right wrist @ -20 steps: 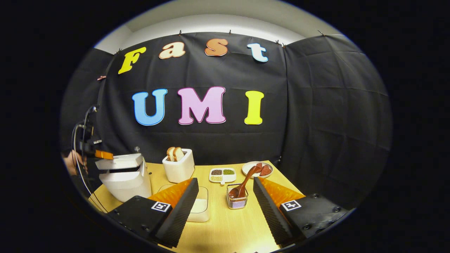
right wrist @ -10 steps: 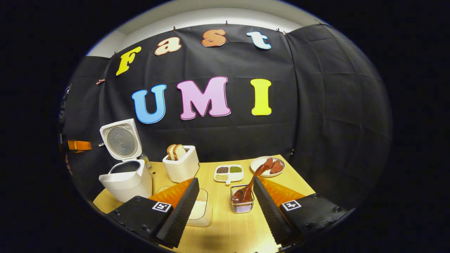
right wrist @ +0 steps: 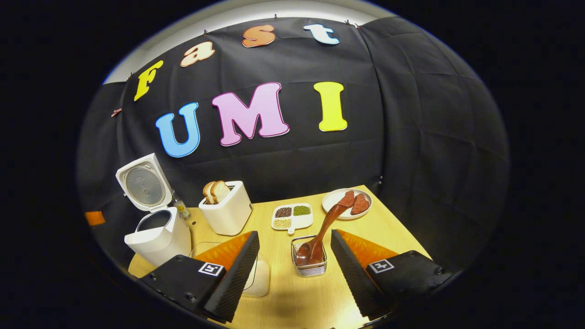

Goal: Close the left gripper, press the button to open the rice cooker; take a wooden spoon from the chopstick holder with the right hand, scoop a spoonful of rice and pour it into the rice cooker, then put the wooden spoon back into the chopstick holder.

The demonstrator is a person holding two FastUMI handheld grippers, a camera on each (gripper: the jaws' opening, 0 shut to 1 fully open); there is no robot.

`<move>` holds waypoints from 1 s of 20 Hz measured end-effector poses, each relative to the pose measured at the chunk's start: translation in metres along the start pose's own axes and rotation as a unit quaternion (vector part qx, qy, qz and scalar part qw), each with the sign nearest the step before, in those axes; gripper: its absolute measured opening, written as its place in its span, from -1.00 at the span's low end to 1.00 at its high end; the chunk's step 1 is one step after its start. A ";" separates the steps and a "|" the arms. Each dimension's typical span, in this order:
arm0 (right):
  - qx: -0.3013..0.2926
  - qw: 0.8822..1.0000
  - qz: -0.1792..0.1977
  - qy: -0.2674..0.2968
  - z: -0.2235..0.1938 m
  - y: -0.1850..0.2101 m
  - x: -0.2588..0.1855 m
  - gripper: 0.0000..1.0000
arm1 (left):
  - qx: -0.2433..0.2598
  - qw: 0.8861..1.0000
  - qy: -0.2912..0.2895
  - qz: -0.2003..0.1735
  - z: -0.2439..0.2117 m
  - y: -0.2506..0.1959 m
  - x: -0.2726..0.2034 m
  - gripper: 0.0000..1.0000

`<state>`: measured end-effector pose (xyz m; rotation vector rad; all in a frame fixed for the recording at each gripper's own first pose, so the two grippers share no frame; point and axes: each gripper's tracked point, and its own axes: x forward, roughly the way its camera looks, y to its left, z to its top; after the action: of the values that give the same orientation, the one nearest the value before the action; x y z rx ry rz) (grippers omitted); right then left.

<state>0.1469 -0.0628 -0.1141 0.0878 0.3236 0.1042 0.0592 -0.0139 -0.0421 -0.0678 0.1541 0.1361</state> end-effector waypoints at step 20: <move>0.060 0.993 -0.012 0.098 -0.070 -0.071 0.174 0.97 | -0.068 0.990 0.101 0.075 -0.096 -0.048 -0.015 0.92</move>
<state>0.2946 -0.1078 -0.2422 0.1925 0.5274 0.0697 0.0368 -0.0707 -0.1313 -0.2065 0.3535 0.2906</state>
